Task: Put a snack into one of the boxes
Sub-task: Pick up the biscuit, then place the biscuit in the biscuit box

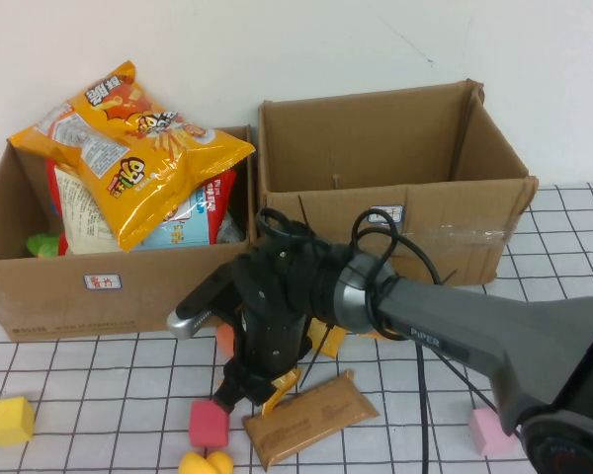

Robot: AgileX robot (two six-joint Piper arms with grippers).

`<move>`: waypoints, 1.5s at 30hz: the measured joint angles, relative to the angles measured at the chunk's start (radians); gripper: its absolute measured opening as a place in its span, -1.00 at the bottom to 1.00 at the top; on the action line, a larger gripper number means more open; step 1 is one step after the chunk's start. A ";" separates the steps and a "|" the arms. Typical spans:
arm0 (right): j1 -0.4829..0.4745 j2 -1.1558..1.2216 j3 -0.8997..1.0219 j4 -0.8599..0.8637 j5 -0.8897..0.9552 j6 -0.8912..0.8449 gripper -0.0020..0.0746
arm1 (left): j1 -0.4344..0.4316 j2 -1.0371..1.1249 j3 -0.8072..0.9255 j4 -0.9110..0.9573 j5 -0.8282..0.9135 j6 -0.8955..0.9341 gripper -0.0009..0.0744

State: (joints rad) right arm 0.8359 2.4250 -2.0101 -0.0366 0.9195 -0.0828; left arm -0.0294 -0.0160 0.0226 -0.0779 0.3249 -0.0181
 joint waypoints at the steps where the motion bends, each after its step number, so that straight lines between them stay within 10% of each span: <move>1: 0.000 0.002 -0.011 0.002 0.024 0.000 0.00 | 0.000 0.000 0.000 0.000 0.000 0.000 -0.98; 16: 0.002 -0.142 -0.408 0.105 0.294 -0.158 0.00 | 0.000 0.000 0.000 0.000 0.000 0.000 -0.98; 25: -0.005 -0.228 -0.436 -0.306 0.294 -0.109 0.00 | 0.000 0.000 0.000 0.000 0.000 0.000 -0.98; 35: -0.193 -0.185 -0.436 -0.279 0.138 0.025 0.00 | 0.000 0.000 0.000 0.000 0.000 0.000 -0.98; 45: -0.330 -0.121 -0.436 -0.161 0.063 0.134 0.52 | 0.000 0.000 0.000 0.000 0.000 0.000 -0.98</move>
State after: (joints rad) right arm 0.5059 2.3043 -2.4463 -0.1973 0.9827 0.0515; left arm -0.0294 -0.0160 0.0226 -0.0779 0.3249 -0.0181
